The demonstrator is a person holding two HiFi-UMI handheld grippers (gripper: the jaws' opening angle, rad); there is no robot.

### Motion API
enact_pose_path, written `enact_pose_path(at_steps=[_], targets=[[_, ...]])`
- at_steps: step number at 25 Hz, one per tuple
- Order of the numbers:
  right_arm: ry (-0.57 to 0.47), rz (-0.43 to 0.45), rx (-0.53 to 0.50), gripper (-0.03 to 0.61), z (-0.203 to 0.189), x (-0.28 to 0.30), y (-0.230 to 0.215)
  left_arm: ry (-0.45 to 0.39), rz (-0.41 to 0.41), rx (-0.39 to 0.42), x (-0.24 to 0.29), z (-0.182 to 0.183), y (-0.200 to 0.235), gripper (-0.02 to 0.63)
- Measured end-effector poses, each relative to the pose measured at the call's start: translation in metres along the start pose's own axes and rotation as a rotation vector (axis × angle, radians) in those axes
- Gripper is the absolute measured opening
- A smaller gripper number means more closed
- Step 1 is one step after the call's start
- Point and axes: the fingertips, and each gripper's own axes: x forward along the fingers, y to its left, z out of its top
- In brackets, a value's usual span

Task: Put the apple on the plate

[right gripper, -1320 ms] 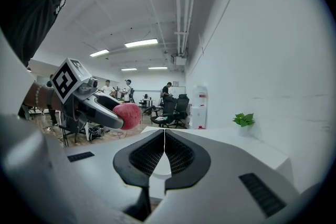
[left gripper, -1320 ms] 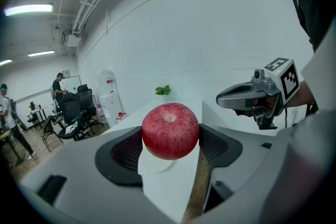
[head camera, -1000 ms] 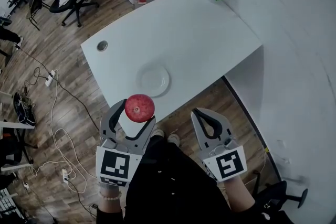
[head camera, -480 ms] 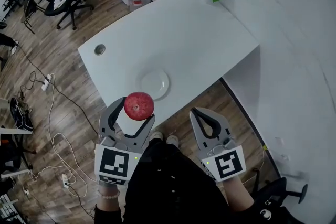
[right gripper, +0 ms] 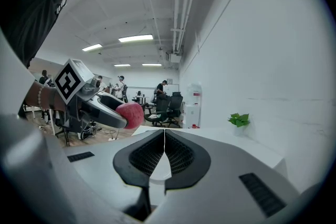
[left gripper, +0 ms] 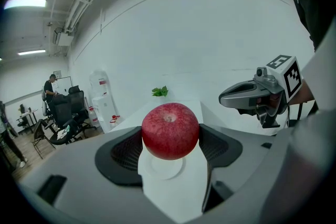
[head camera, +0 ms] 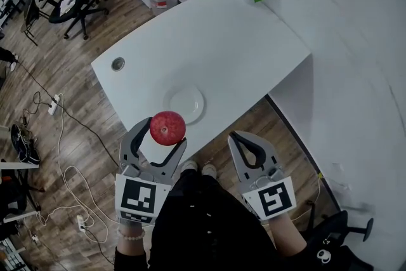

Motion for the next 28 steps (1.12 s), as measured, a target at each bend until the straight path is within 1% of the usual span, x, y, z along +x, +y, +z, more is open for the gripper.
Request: enact_pose_path(at_steps=[11,28], targets=[[0.030,-0.023,0.009,0.041,-0.003,0.016,-0.006,0.007,-0.032,0.008,0.025,-0.006,0.014,0.347],[0.086,-0.065,0.028,0.041,-0.014,0.041,-0.019,0.035,-0.079,-0.011,0.076,-0.034,0.034,0.348]])
